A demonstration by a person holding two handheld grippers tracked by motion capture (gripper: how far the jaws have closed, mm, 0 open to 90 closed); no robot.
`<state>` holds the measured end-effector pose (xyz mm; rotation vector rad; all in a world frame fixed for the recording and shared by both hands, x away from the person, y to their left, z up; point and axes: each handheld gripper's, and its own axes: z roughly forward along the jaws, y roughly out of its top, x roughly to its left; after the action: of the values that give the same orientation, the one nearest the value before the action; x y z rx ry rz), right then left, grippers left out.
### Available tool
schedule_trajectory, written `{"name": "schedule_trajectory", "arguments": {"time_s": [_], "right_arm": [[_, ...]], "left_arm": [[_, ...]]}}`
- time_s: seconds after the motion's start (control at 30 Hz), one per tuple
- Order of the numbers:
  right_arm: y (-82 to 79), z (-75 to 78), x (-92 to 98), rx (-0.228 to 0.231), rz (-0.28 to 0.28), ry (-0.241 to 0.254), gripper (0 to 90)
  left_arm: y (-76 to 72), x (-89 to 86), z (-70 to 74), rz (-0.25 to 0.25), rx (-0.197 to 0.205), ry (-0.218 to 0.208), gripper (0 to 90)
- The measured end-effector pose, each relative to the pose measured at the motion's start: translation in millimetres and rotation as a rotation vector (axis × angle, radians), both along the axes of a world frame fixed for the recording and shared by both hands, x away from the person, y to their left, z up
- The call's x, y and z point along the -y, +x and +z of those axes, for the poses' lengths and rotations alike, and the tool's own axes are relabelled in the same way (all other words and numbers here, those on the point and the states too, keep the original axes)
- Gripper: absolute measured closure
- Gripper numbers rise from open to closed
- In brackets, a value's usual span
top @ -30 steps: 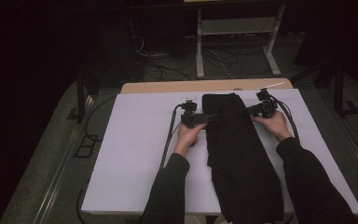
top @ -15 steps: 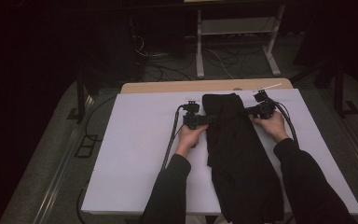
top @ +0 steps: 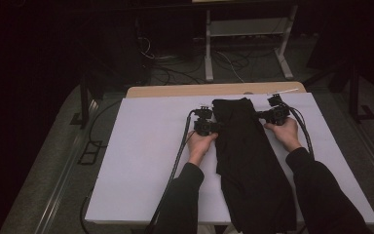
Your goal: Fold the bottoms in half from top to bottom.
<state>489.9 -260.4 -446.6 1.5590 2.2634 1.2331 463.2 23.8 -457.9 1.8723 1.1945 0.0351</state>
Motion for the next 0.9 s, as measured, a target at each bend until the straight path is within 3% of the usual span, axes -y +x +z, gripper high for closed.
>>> {"name": "schedule_trajectory", "arguments": {"time_s": [0.2,0.37,0.53,0.9], "right_arm": [[-12.6,4.2,5.4,0.021,0.017,0.076,84.5],[-23.0,7.4,6.1,0.038,0.032,0.107,84.4],[-33.9,6.4,8.6,0.045,0.041,0.143,84.4],[-47.1,4.3,15.5,0.039,0.038,0.162,84.4]], "left_arm": [[-6.8,-4.3,2.8,0.003,0.021,-0.030,84.0],[-12.2,-6.5,6.9,-0.002,0.039,-0.054,84.1],[-18.7,-2.2,10.4,-0.024,0.059,-0.042,84.1],[-28.1,1.3,20.1,-0.055,0.089,-0.054,84.0]]}}
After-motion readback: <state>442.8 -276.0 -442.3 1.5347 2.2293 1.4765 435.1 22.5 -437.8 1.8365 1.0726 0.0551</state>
